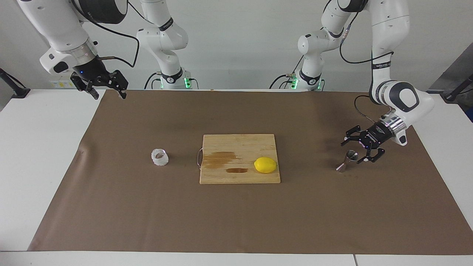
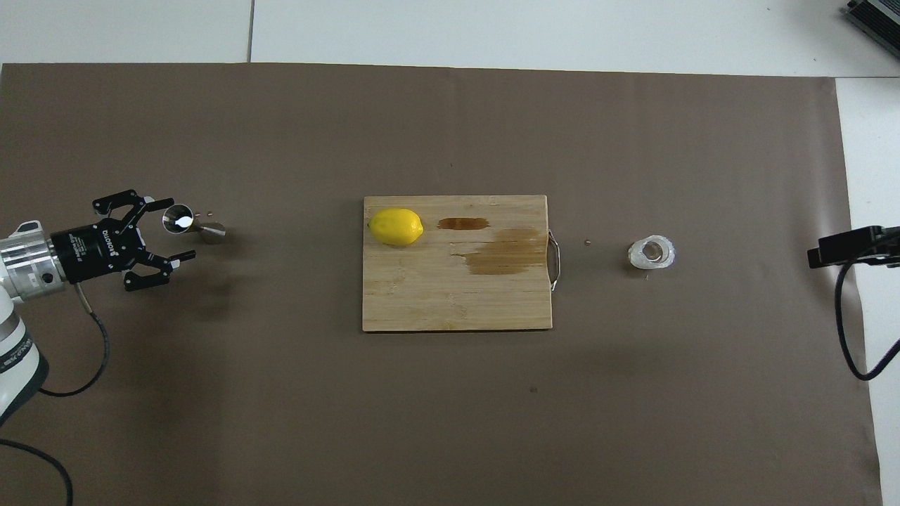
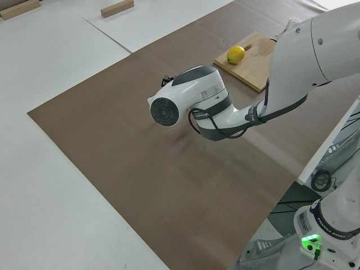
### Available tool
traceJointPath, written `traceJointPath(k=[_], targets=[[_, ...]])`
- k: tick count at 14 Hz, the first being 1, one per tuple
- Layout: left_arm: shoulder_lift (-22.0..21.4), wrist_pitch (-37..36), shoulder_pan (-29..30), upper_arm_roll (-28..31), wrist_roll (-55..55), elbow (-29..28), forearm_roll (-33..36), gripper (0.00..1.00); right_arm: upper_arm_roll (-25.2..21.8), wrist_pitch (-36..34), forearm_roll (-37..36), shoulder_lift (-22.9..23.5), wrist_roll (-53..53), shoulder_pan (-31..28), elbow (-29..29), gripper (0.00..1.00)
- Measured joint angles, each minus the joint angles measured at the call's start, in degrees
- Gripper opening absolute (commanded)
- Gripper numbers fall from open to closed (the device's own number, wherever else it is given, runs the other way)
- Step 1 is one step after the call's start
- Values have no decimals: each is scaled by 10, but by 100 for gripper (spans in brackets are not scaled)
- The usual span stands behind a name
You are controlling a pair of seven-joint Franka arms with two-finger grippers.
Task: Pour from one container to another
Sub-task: 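Close the left gripper around the metal jigger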
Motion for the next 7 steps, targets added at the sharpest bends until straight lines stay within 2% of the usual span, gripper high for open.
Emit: traceJointPath(k=[2, 7], targets=[[0, 1, 0, 0, 0, 0, 0, 90, 0, 0, 0, 0, 0, 0, 0, 100], [0, 3, 0, 0, 0, 0, -3, 90, 0, 0, 0, 0, 0, 0, 0, 100]])
